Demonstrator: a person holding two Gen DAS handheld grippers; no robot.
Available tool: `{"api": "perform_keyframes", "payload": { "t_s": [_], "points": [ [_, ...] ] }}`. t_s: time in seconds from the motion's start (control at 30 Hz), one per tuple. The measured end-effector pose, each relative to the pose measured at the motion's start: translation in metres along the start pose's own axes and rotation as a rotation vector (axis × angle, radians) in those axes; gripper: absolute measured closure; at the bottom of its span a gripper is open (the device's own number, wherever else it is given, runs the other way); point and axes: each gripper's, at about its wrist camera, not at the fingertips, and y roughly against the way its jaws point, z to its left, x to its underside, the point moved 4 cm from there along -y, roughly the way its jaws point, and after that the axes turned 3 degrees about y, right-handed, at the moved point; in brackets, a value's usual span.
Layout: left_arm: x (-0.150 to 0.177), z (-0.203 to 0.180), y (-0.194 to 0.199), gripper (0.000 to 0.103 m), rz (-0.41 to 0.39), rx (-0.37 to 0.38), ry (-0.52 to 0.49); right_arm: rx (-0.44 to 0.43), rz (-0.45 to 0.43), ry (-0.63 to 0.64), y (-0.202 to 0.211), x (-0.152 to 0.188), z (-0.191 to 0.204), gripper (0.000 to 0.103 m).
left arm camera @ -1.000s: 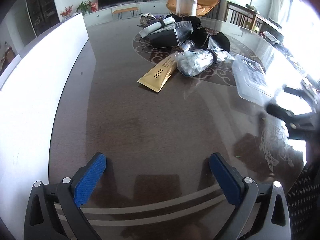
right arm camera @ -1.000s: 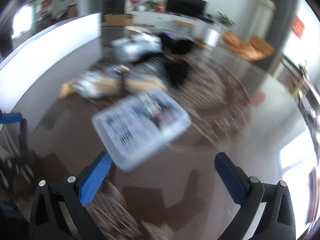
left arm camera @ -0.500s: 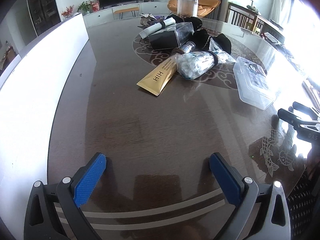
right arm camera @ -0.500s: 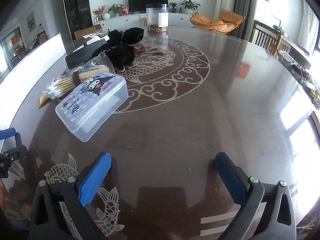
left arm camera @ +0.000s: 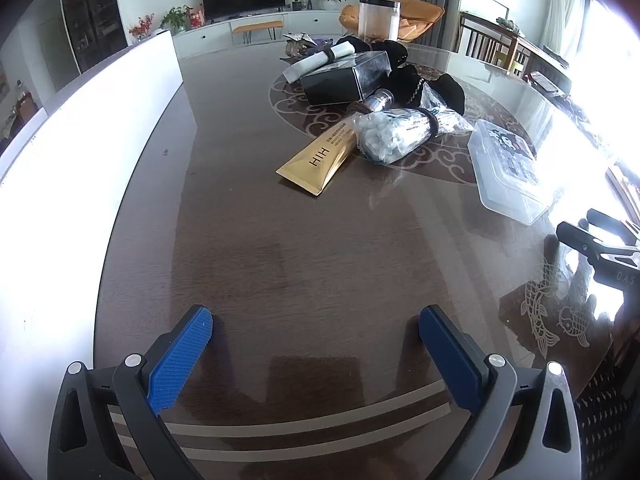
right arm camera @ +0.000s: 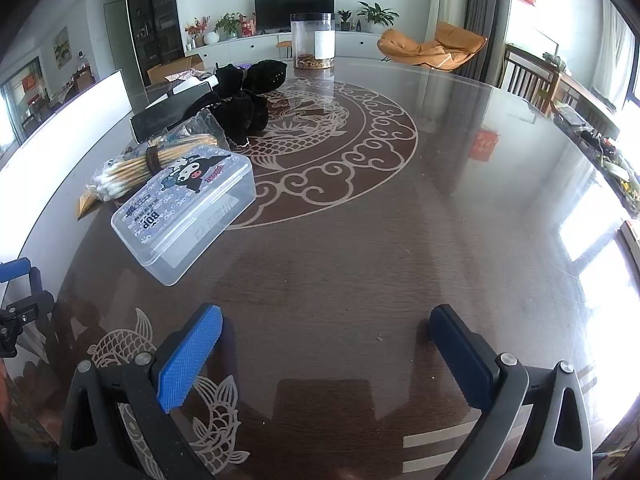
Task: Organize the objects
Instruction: 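Drag the gold HIH tube out of the pile toward the left tool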
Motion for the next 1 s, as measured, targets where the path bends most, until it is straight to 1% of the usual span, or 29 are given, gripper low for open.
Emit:
{"api": "perform_keyframes", "payload": {
  "t_s": [0.47, 0.8, 0.93, 1.0],
  "points": [
    [0.0, 0.0, 0.001, 0.0, -0.022, -0.007, 0.012, 0.001, 0.0, 0.001, -0.001, 0.0, 0.0, 0.0],
    [-0.001, 0.0, 0.0, 0.0, -0.012, -0.005, 0.006, 0.002, 0.0, 0.002, -0.001, 0.0, 0.0, 0.0],
    [-0.006, 0.004, -0.003, 0.0, 0.041, 0.022, -0.016, 0.002, -0.001, 0.002, -0.001, 0.0, 0.0, 0.0],
    [-0.011, 0.009, -0.002, 0.0, 0.041, 0.087, 0.014, 0.003, -0.001, 0.002, -0.001, 0.0, 0.0, 0.0]
  ]
}}
